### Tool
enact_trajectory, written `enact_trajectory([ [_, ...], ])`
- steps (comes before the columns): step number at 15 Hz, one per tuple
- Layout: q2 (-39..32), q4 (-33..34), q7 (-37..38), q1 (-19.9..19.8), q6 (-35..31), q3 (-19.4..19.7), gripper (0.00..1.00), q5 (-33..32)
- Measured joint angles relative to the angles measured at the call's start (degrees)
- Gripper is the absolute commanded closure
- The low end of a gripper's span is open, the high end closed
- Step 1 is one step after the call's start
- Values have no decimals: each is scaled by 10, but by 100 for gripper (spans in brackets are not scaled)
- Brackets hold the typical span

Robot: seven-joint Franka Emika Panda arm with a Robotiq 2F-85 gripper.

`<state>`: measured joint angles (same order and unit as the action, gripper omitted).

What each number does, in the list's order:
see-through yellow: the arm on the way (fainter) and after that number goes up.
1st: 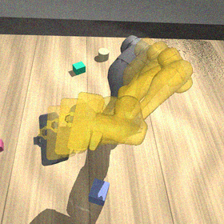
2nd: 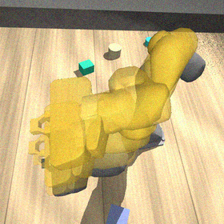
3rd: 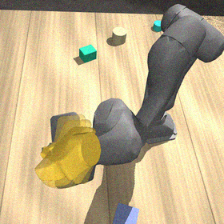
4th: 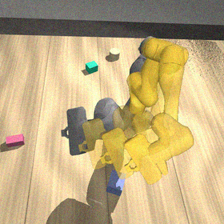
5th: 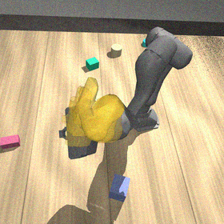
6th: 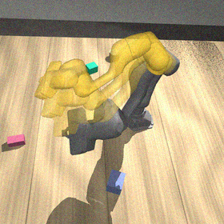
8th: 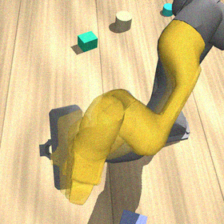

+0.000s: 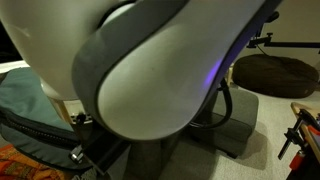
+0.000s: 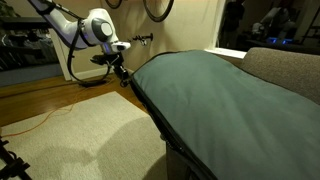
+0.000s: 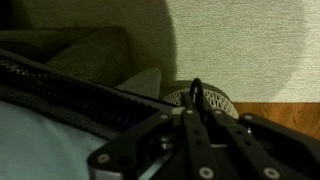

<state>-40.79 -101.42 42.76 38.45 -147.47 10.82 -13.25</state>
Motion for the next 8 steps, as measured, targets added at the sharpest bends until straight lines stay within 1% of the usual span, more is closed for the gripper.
enact_trajectory([
  [8, -1, 24, 33, -3, 44, -7, 92, -10],
])
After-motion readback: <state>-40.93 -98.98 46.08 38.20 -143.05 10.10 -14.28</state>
